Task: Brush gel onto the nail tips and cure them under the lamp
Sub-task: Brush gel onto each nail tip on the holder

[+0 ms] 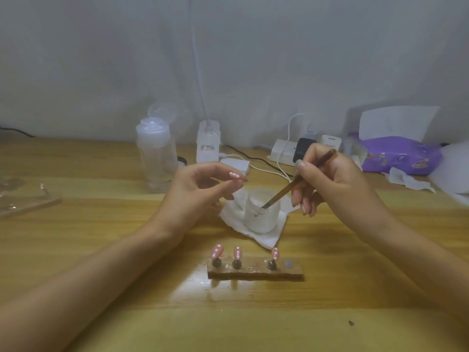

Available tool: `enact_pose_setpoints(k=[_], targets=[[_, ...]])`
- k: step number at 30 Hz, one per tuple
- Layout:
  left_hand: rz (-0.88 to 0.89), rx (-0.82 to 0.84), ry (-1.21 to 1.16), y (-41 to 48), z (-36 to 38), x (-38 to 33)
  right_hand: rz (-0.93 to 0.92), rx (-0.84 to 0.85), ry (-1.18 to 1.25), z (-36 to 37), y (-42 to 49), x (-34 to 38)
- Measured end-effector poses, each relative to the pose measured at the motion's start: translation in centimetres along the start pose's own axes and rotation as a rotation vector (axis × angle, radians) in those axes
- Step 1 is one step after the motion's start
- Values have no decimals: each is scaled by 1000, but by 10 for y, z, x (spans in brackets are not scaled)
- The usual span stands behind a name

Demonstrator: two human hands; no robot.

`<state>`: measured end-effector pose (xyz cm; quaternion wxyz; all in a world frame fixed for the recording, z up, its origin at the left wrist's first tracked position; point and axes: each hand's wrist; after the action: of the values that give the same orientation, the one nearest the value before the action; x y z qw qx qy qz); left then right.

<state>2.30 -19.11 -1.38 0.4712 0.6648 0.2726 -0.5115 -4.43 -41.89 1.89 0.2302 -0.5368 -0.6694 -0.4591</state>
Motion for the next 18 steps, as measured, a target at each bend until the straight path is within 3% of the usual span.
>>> enact_pose_setpoints(k=[12, 18], targets=[[24, -30, 41, -5, 0, 2, 215, -276, 373, -11, -4, -18], [108, -7, 172, -7, 2, 6, 283, -377, 514, -6, -12, -28]])
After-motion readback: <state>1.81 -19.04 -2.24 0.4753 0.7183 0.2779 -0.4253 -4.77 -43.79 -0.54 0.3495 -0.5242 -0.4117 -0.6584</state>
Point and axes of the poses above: each hand's wrist, its own y-axis towards the middle knuckle, its own z-axis out of the palm, x = y × z, and after that the axes turned 9 degrees about -y, right-handed
